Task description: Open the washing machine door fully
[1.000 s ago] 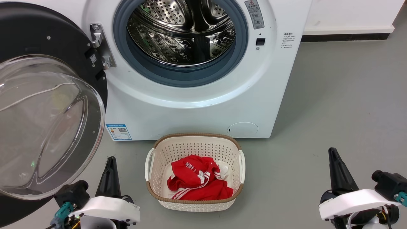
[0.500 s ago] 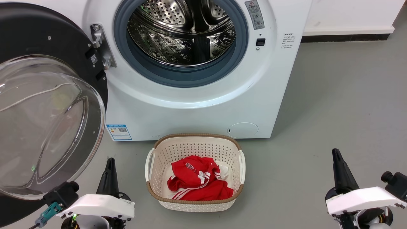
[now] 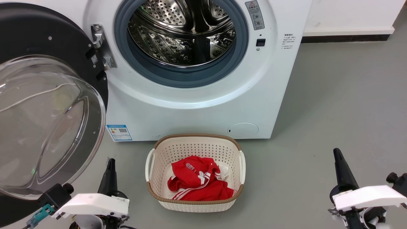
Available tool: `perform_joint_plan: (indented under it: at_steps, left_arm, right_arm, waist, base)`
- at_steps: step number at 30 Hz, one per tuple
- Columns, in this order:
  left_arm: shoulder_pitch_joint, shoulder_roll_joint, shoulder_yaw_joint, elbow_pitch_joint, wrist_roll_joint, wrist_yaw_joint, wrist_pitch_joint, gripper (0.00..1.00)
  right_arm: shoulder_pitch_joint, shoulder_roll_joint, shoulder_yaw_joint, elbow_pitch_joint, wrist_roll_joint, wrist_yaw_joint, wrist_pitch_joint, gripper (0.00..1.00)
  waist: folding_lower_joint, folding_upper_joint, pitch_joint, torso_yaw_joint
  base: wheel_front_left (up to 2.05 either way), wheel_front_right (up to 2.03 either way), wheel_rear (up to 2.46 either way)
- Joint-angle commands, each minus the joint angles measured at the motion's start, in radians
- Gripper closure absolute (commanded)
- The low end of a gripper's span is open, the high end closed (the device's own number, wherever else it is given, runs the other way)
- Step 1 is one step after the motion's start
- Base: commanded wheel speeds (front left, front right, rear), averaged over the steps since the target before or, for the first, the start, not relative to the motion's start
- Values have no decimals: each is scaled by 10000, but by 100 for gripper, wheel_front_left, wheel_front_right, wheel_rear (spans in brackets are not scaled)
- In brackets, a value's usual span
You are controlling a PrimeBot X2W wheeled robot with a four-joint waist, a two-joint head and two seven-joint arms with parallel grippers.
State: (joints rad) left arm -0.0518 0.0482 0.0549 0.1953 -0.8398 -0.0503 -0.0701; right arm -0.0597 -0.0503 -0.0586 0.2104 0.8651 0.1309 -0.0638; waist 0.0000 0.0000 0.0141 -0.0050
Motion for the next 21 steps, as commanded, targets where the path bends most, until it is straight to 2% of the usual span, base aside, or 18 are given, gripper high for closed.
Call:
perform_joint_plan:
  at_steps: [1,21]
  left_arm:
    - [-303,20,61,-69,-369,-70,81,100]
    - [-420,24,242,114,-2772,-322,669,100]
  right_arm:
    - [-264,0,-50,-67,389,0,64,100]
    - [-365,0,-218,61,2711,-1,628,100]
  waist:
    - [0,0,-2,1]
    - [0,0,-30,14]
  base:
    - [0,0,0]
    - [0,0,0]
